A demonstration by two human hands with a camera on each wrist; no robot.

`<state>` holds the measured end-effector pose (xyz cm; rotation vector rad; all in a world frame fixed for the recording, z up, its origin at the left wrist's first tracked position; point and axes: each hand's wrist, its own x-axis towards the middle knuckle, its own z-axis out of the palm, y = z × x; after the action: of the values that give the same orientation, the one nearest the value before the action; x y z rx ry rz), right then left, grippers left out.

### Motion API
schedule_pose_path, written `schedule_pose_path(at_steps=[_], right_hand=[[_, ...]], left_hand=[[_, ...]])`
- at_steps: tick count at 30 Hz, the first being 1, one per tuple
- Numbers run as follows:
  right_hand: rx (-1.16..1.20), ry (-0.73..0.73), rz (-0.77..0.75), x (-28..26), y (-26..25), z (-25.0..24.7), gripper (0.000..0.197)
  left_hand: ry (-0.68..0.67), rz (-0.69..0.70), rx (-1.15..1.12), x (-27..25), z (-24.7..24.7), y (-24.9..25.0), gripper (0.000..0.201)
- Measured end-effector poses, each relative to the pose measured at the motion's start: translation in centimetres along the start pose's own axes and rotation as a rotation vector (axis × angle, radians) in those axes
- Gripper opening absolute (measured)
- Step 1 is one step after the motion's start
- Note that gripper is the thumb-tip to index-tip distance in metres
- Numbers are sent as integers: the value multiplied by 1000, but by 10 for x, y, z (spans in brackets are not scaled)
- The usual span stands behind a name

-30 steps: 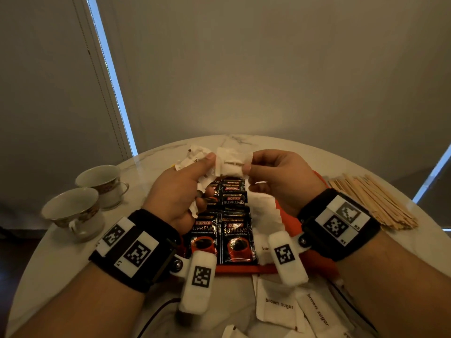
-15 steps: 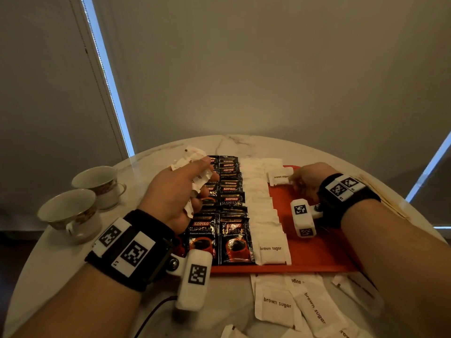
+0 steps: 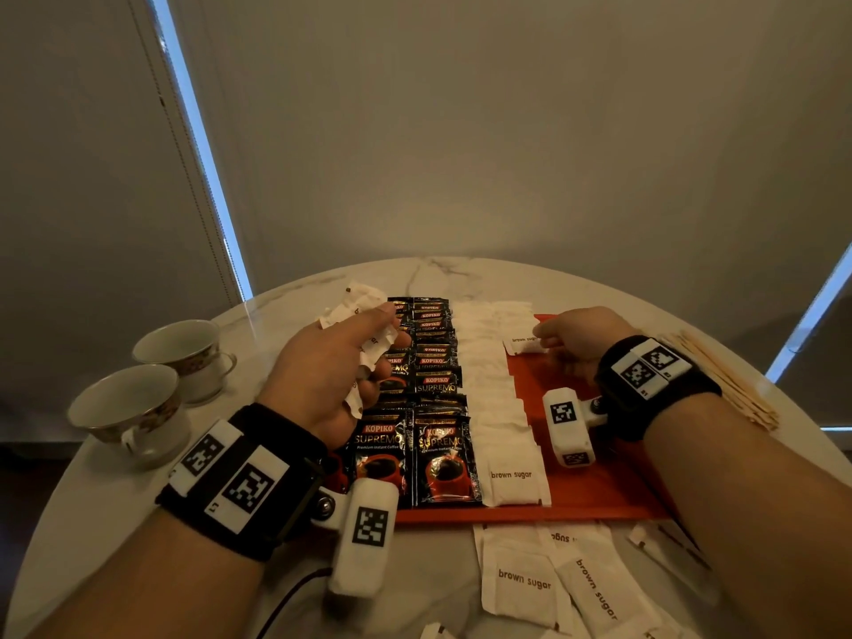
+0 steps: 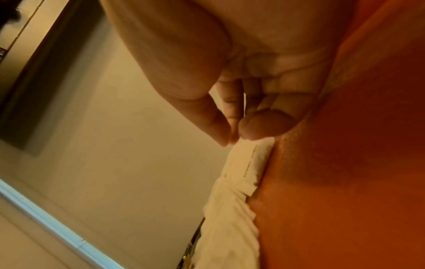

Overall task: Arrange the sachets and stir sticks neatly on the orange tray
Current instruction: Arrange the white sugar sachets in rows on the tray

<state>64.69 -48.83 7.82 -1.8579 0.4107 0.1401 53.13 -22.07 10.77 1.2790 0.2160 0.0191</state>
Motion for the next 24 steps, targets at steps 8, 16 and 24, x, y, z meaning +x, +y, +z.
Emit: schedule_pose_path(at_steps=[8,16,24], right_hand=[[63,0,-8,1,-5,7,12],[481,4,-57,1,-3,12,23],[462,50,-137,-5,-7,9,33]], left_hand=[[7,-10,5,0,-1,1,14],[-3,-31,11,2,-3,1,13],[-69,-70,44,-6,2,3,16]])
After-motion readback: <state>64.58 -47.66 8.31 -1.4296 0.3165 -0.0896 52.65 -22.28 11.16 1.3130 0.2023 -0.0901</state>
